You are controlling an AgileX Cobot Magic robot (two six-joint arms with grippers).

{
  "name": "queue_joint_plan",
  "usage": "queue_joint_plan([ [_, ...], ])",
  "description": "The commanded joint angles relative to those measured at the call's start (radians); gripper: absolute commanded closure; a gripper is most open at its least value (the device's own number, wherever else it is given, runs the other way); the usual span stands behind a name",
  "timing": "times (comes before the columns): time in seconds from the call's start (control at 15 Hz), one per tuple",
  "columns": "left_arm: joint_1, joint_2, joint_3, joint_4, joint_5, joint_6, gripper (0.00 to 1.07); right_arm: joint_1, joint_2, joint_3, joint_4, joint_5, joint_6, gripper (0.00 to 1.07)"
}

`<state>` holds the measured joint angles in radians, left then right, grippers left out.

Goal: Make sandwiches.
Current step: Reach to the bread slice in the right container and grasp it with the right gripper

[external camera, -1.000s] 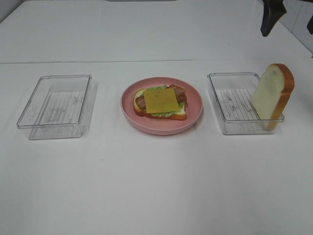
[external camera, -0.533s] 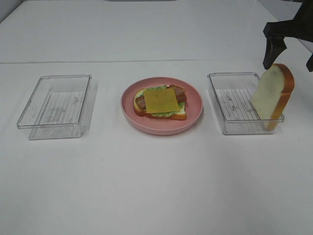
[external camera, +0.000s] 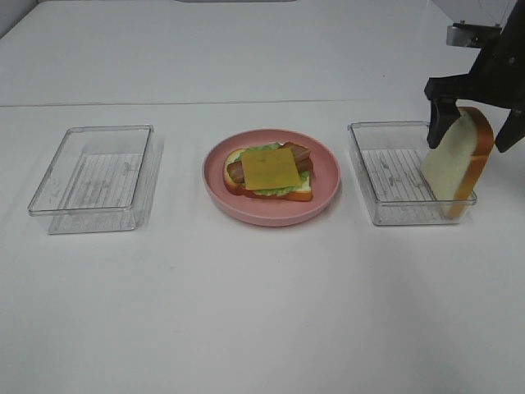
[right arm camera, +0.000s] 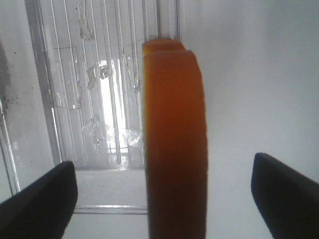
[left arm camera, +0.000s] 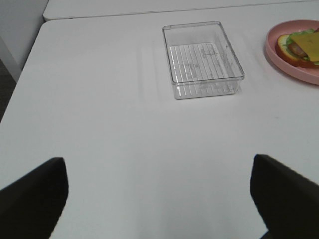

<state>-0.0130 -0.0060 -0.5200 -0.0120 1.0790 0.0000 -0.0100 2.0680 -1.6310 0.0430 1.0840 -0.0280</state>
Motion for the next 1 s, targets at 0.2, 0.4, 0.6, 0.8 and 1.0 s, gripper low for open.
queue_joint_plan([
  [0.2,0.001,-0.002,0.003,-0.006,-0.004,-0.008,0.16,-0.004,0.048,0.004,0.023,-0.028,-0.015,0.17],
  [0.4,0.001,-0.002,0.003,-0.006,-0.004,-0.008,0.16,-0.004,0.067,0.004,0.025,-0.037,-0.017,0.21],
  [0.6,0.001,-0.002,0.003,-0.006,-0.004,-0.008,0.16,-0.004,0.071,0.004,0.028,-0.049,-0.012,0.31],
  [0.8,0.001,-0.002,0.003,-0.006,-0.004,-0.008,0.16,-0.004,0.071,0.004,0.027,-0.049,0.007,0.53],
  [1.0,0.001,-0.002,0.003,-0.006,-0.004,-0.008,0.16,-0.004,0.071,0.004,0.027,-0.047,0.007,0.82],
])
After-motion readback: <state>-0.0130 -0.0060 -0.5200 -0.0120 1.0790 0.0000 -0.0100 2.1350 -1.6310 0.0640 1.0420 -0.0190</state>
